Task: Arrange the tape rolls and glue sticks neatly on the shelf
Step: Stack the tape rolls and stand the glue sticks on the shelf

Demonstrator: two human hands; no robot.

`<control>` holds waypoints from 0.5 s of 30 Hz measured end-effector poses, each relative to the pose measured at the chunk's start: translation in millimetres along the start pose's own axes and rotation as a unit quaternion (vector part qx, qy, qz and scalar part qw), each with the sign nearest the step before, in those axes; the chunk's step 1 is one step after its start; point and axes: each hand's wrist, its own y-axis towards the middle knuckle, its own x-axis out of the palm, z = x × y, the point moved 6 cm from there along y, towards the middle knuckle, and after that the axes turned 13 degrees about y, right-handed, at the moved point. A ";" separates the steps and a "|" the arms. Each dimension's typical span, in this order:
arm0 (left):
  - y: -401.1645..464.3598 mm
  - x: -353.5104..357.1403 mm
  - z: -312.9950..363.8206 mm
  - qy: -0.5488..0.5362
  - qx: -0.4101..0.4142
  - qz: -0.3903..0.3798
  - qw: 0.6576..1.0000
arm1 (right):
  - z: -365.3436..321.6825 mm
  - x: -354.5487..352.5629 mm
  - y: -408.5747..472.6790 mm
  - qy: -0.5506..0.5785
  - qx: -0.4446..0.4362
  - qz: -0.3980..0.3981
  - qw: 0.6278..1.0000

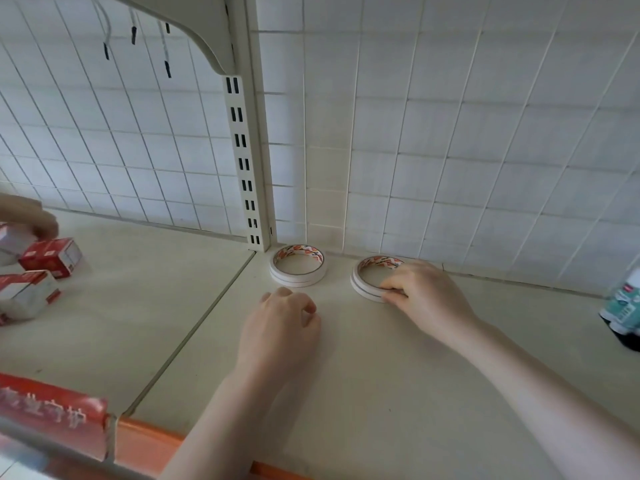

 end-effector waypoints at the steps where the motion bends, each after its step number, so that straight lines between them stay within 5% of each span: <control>1: -0.5 -0.5 0.3 0.004 0.000 -0.001 1.000 | -0.2 0.0 0.6 0.004 -0.003 -0.002 1.000; 15: -2.9 -2.8 4.3 0.025 0.010 -0.009 1.000 | -2.7 1.7 1.3 0.006 -0.008 -0.011 1.000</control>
